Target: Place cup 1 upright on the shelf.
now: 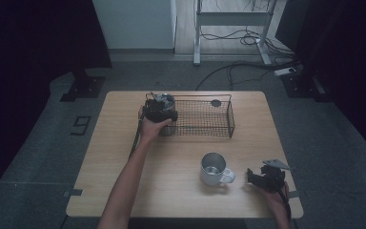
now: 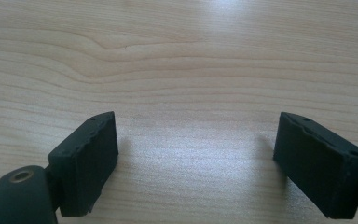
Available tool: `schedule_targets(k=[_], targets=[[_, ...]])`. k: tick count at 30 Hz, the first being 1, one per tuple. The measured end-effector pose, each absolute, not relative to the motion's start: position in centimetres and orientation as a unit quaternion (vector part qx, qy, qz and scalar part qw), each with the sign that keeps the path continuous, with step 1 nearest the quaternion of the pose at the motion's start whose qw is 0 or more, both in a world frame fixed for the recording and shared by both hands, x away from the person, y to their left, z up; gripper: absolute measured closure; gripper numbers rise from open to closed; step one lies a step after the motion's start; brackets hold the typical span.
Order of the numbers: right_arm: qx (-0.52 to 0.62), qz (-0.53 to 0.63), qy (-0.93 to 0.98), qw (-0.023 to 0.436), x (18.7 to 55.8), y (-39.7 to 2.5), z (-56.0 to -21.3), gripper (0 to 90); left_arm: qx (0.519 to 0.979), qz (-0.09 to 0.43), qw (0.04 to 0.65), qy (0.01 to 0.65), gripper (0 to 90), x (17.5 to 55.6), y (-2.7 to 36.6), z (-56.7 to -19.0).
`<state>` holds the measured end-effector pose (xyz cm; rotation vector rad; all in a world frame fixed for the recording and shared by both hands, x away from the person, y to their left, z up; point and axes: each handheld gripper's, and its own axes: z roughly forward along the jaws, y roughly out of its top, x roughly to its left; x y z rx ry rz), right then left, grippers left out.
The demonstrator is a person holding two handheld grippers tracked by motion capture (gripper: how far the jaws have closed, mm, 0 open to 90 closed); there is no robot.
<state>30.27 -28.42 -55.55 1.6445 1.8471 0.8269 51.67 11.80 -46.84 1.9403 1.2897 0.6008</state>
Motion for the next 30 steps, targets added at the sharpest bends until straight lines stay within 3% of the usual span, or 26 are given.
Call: schedule_targets(k=[10,30], targets=[[0.608,0.306,0.683,0.263,30.3,-28.4,-55.6,13.4,0.75,0.243,0.355,0.503,3.3,51.3,11.7,-46.3],[0.608,0.306,0.683,0.264,30.3,-28.4,-55.6,13.4,0.723,0.266,0.41,0.488,2.2,47.7,14.0,-43.6]])
